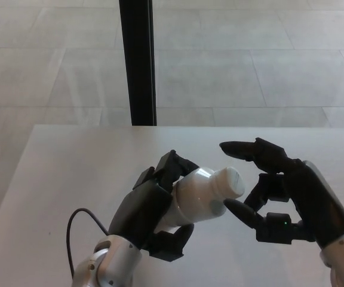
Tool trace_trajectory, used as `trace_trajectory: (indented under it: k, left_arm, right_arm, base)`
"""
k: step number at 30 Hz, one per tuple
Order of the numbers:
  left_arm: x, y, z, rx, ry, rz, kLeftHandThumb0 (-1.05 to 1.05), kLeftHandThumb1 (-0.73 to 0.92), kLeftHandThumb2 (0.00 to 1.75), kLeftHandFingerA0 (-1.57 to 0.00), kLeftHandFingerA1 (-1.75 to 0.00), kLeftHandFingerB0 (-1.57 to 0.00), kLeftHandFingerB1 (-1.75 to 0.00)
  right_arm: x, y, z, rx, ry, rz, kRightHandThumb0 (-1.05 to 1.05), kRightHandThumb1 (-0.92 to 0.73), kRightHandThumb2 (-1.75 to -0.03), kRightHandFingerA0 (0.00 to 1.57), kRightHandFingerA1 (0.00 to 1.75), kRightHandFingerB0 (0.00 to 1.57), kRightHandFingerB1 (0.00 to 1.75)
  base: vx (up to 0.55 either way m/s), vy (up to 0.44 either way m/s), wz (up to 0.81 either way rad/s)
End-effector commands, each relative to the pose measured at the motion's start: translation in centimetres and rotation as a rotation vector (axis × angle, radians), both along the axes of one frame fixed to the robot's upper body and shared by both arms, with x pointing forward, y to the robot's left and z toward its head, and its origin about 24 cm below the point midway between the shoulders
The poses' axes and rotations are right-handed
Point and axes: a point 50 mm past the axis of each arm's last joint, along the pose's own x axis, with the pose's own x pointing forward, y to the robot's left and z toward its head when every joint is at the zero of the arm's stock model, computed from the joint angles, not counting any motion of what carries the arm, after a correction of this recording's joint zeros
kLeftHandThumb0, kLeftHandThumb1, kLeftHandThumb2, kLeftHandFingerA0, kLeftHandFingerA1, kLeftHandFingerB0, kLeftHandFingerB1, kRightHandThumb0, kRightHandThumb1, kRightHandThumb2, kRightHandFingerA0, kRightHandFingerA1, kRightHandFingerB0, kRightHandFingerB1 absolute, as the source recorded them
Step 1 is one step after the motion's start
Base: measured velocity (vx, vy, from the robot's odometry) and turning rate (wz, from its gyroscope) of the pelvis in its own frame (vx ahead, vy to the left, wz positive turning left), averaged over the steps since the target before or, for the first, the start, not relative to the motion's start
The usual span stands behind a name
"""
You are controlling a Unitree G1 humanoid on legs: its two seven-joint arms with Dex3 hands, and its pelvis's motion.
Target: The robot uses its left hand to to lift the bottle kept on the middle of the desk and tilts it towards its right hand. It then uses its right hand to rotate its cap to open it and places the bottle and cap back on the desk
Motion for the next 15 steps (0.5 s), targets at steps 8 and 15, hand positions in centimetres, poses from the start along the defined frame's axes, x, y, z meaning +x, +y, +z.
trace_trajectory:
  k: [8, 15]
  left_arm:
    - [0.2, 0.2, 0.4, -0.005, -0.010, 0.022, -0.11, 0.64, 0.91, -0.93, -1.75, -0.86, -1.52]
    - [0.4, 0.2, 0.5, -0.017, -0.037, -0.003, 0.06, 0.47, 1.22, -1.25, -1.47, -1.13, -1.35]
  right_arm:
    - [-0.3, -0.4, -1.2, -0.068, 0.044, 0.028, -0.61, -0.49, -0.87, 0.93, 1.09, 0.32, 0.51]
    - [-0.2, -0.7, -1.5, -0.077, 0.069, 0.024, -0.51, -0.59, -0.58, 0.90, 1.17, 0.40, 0.39]
  base:
    - [0.00, 0.000, 0.00]
    - [0.00, 0.000, 0.00]
